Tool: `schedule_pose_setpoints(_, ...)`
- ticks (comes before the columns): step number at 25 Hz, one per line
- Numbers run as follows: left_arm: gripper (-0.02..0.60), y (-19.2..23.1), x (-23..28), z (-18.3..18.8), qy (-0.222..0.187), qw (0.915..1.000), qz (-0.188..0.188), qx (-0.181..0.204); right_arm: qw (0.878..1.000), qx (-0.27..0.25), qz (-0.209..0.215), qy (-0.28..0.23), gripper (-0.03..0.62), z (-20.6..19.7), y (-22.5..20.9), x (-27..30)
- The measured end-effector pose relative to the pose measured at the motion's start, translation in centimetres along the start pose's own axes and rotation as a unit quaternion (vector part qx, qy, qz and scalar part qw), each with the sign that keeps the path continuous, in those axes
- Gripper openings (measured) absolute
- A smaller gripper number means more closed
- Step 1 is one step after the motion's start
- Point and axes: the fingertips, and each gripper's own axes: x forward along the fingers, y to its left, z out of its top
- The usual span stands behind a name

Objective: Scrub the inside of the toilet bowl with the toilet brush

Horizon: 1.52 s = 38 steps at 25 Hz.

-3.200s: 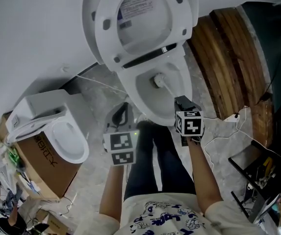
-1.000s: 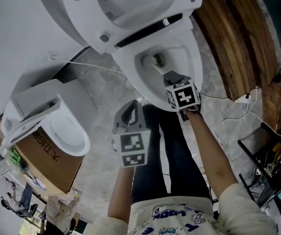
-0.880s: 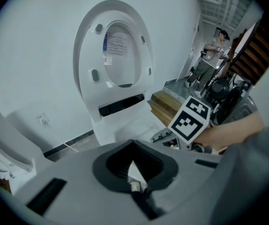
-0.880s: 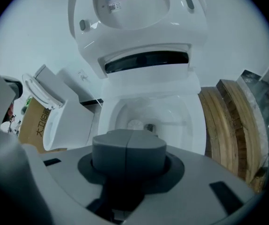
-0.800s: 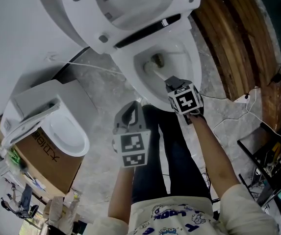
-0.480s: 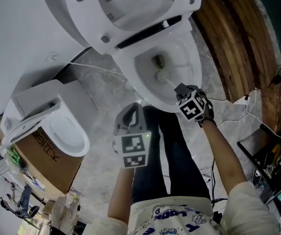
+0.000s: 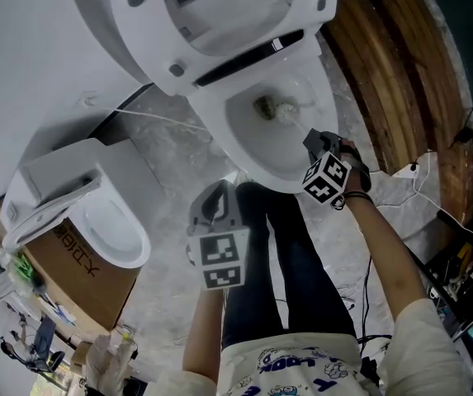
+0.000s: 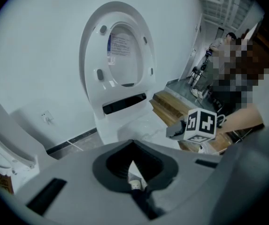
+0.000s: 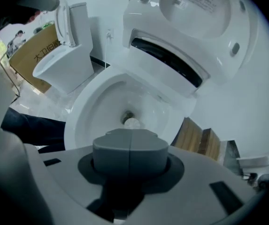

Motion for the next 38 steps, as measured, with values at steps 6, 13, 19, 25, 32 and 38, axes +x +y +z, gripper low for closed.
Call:
schedule_pose_setpoints(6,0.002,0.1,-0.1,0.0,-0.001,1.0,0.001,-0.005,0.995,-0.055,-0.066,-0.045,0.16,4.0,-3.6,-0.7)
schedule_pose_setpoints(13,0.002,0.6,0.1,0.0,-0.001,0.9999,0.004,-0.01,0.991,-0.089,-0.08,-0.057,0.16,6.1,-4.2,-0.7)
schedule_pose_setpoints(19,0.002,0.8,0.2,-0.2,0.001,0.9999,0.001,-0.013,0.991,-0.102,-0.084,-0.035,0.16,3.9,-3.8,-0.2)
schedule_pose_setpoints(25,0.002,0.5,0.2,0.1,-0.005,0.9999,-0.007,-0.011,0.991,-0.11,-0.073,-0.019,0.161,1.3,-3.0,-0.5)
schedule_pose_setpoints(32,0.002,-0.3,0.2,0.3,-0.008,0.9998,-0.018,-0.007,0.998,-0.056,-0.015,0.012,0.161,-1.2,-0.1,-0.6)
schedule_pose_setpoints(38,0.002,-0.2,0.2,0.2,-0.009,0.9998,-0.019,-0.006,0.999,0.028,0.032,0.021,0.161,-1.2,2.3,-0.9)
